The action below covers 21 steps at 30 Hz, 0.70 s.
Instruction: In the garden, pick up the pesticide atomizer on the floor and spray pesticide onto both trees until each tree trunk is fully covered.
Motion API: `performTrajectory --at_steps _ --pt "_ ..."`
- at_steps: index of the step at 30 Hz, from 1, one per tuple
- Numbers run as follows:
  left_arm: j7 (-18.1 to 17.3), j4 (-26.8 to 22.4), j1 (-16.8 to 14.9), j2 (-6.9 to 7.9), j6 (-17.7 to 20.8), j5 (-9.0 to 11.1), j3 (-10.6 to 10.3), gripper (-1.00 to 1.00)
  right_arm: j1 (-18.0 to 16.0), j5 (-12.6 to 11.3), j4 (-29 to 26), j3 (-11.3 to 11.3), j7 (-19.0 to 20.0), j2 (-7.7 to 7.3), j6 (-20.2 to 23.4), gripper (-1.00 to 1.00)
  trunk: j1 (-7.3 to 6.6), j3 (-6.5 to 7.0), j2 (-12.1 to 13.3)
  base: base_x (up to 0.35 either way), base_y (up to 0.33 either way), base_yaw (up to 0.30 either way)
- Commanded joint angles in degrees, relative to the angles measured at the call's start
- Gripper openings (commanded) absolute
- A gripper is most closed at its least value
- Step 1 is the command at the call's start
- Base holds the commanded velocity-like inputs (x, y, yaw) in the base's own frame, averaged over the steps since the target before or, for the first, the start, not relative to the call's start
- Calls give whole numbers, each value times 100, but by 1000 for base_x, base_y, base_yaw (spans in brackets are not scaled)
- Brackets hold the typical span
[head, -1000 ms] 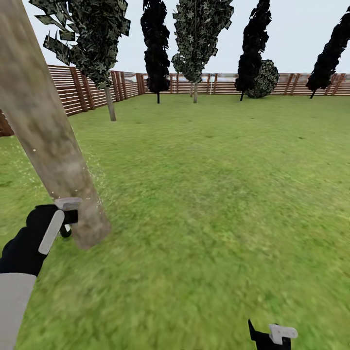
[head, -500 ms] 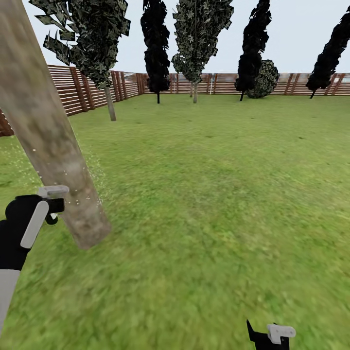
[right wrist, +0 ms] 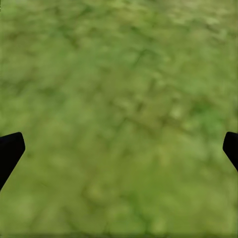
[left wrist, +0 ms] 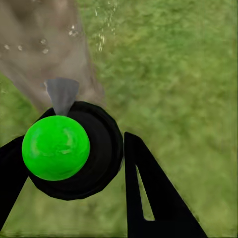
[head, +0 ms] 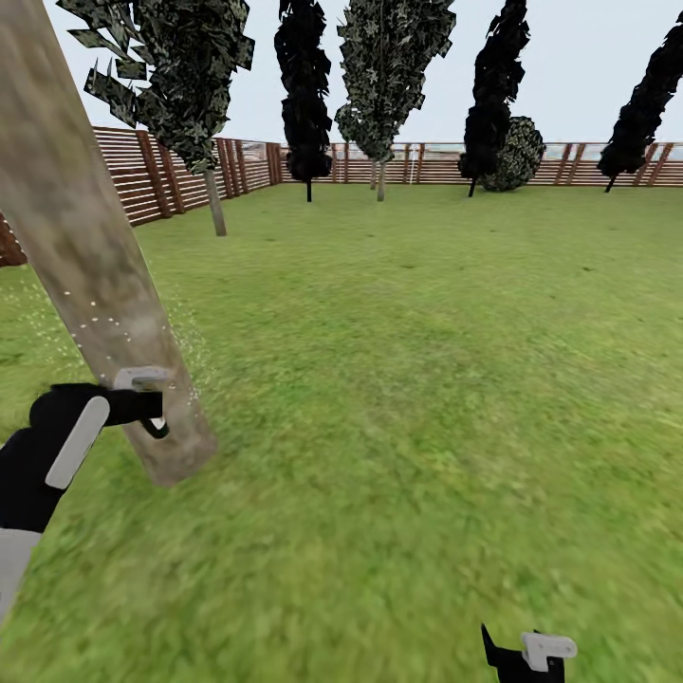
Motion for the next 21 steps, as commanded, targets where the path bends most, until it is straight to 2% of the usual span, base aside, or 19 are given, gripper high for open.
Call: performTrajectory --at_steps 1,5,6,8,9,13,15,17,21 --pt "-1 55 24 4 4 -31 -224 -100 0 0 0 0 -1 0 0 100 0 0 0 0 0 0" --pt "-5 222 71 25 6 -31 -354 -100 0 1 0 0 0 0 0 100 0 0 0 0 0 0" --pt "-9 231 74 94 6 -28 -359 -100 0 1 0 0 -2 0 0 100 0 0 0 0 0 0" --pt "-16 240 66 337 23 -8 -355 -100 0 1 0 1 0 0 0 100 0 0 0 0 0 0" --pt "-23 263 61 508 34 1 -349 -100 0 1 0 0 1 0 0 100 0 0 0 0 0 0" --pt "-151 250 47 807 36 11 -306 -100 0 1 0 0 -4 0 0 100 0 0 0 0 0 0" --pt "-158 203 17 843 33 6 -274 -100 0 1 0 0 0 0 0 100 0 0 0 0 0 0" --pt "-160 215 42 841 31 6 -156 -100 0 1 0 0 -3 0 0 100 0 0 0 0 0 0" --pt "-152 266 111 836 8 -56 -177 -100 0 1 0 0 -2 0 0 100 0 0 0 0 0 0"
